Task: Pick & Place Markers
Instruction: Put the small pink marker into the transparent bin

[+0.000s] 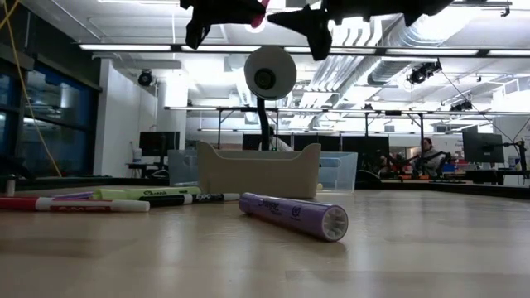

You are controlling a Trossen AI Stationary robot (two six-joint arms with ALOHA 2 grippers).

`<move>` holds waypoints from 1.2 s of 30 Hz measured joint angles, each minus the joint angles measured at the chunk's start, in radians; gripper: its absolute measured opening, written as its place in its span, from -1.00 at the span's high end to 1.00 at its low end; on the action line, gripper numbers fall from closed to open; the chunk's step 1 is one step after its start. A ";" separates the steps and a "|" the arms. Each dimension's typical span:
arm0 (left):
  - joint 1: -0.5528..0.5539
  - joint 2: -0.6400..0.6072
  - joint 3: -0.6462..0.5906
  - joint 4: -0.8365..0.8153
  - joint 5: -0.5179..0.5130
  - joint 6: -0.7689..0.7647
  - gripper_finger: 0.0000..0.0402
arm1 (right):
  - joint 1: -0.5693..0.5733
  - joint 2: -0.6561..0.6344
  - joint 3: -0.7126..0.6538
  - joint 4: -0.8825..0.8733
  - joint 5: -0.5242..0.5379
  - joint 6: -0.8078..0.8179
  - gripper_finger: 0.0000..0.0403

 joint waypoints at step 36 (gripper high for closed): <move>0.000 0.000 0.000 0.013 0.030 0.029 0.76 | -0.036 0.005 0.017 0.031 -0.050 0.011 0.61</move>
